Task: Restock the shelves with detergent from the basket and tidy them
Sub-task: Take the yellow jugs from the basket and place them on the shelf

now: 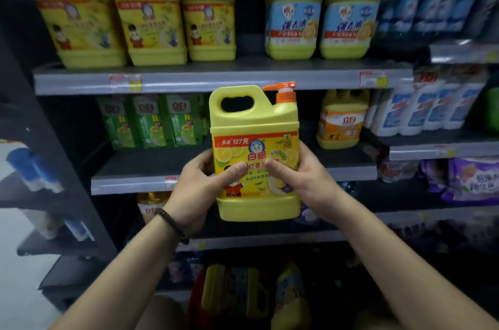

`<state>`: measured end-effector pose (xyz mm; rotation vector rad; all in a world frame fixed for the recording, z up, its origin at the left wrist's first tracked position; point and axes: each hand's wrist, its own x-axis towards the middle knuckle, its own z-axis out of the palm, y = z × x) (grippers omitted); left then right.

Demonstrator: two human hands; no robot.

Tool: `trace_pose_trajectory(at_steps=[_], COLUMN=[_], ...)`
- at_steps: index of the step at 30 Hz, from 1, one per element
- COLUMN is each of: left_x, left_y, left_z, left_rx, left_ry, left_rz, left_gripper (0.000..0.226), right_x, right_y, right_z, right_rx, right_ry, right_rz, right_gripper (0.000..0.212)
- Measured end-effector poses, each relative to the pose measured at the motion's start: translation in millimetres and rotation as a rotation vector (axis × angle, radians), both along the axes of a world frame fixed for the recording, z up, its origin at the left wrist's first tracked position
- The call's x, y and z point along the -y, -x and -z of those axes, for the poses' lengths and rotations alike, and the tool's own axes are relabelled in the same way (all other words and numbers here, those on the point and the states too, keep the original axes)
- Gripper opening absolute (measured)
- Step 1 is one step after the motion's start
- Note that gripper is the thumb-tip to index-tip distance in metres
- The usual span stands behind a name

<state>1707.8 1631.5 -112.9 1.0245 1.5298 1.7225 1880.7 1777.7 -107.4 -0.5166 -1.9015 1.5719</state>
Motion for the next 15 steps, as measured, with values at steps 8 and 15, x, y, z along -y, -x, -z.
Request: trace_pose_trajectory(at_steps=[8,15], left_x=[-36,-85], left_y=[34,91], left_z=[-101,-188], left_rx=[-0.13,-0.331], left_ry=[-0.147,-0.118], left_rz=[-0.041,-0.124], left_gripper=[0.066,0.059], right_x=[-33,-74], right_y=[24,90], right_z=[-108,-178], right_rx=[-0.061,-0.156], right_ry=[-0.171,-0.119], right_rz=[-0.003,0.11], right_gripper=[0.077,0.065])
